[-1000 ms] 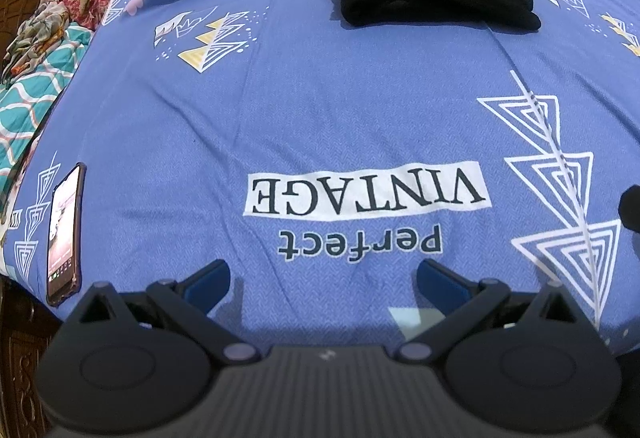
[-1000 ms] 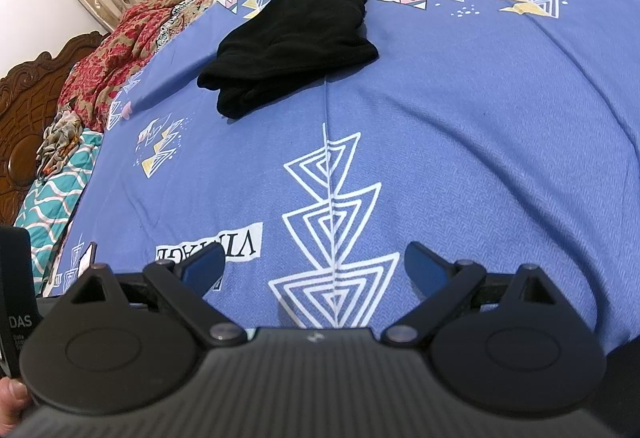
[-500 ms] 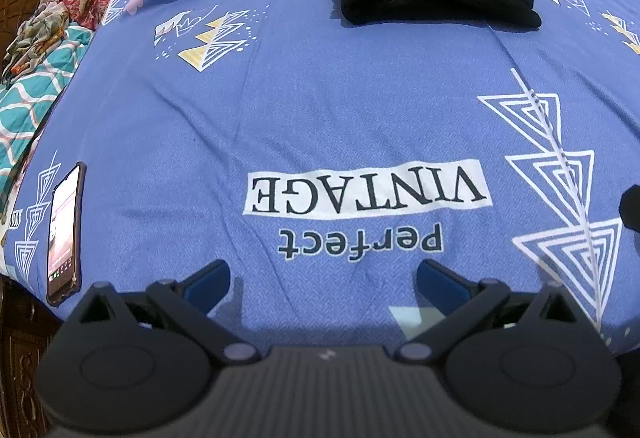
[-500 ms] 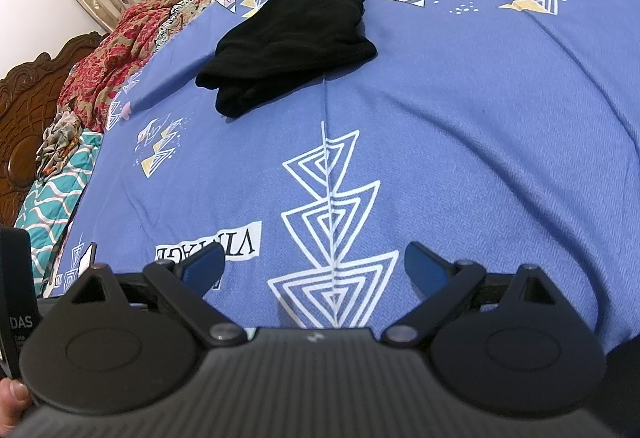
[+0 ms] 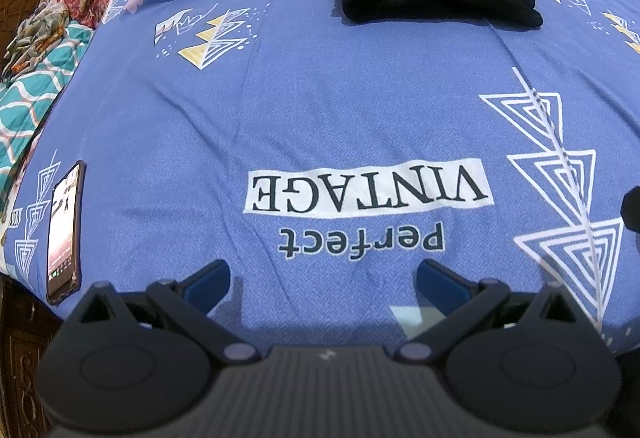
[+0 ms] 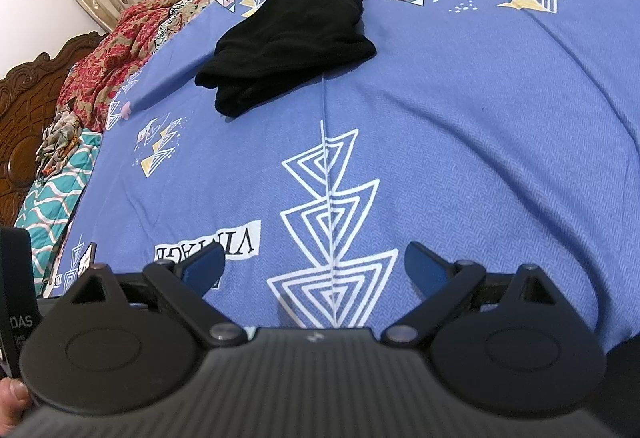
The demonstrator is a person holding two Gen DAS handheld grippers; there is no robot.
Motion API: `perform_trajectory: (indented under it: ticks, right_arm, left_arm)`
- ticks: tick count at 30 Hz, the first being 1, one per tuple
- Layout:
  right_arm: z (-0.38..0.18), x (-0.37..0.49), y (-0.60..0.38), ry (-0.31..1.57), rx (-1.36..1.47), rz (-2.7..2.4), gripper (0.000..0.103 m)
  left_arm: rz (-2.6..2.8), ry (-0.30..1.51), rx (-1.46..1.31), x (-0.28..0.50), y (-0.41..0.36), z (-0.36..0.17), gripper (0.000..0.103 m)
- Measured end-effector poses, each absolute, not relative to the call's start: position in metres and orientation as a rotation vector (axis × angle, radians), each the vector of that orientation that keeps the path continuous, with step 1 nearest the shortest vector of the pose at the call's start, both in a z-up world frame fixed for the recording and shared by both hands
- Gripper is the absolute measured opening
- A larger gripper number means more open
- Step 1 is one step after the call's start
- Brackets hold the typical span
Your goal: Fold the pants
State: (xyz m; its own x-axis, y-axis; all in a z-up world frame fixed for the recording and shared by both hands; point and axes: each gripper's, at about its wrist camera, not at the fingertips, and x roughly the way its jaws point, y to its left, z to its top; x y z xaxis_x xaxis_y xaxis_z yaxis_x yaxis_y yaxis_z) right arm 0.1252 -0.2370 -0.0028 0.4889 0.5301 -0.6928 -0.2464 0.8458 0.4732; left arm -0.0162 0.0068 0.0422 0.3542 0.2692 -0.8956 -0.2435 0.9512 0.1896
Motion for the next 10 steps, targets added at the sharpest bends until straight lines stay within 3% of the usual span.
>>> perform_trajectory:
  ticks: [10]
  right_arm:
    - [-0.0026,0.1258,-0.2375,0.95,0.331,0.483,0.098]
  left_arm:
    - [0.295,1.129,0.018,-0.0186,0.0061,0.0475,0.103]
